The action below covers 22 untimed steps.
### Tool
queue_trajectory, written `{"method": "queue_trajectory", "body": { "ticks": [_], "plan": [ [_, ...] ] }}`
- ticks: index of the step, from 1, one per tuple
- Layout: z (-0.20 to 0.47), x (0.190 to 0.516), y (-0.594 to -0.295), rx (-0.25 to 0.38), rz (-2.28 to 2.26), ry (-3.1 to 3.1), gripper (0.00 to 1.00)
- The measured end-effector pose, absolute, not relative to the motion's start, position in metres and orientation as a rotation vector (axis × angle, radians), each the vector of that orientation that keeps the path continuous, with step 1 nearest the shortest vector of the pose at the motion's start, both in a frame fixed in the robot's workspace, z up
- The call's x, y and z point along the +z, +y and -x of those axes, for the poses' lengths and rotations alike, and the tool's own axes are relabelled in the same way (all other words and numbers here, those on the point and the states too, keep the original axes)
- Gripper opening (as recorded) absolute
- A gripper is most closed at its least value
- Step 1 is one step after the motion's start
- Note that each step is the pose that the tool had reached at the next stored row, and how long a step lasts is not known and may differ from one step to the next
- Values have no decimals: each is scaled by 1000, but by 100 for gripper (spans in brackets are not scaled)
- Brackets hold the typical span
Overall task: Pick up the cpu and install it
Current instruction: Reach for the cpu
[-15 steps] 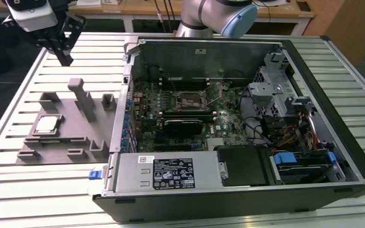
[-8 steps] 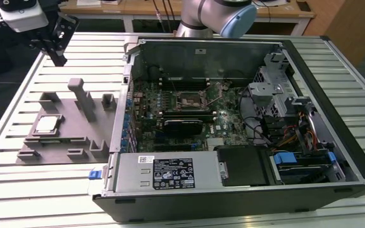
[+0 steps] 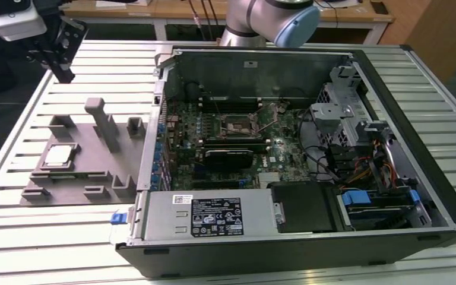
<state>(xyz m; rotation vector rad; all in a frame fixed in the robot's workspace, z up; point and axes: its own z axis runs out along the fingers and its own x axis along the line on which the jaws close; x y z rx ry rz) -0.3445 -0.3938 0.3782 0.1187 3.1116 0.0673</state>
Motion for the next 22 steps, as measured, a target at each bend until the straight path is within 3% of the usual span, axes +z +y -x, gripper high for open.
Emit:
{"method": "queue_trajectory", "body": {
  "ticks": [22],
  "plan": [
    [378, 362, -392, 65, -118, 3112, 11]
  ]
}}
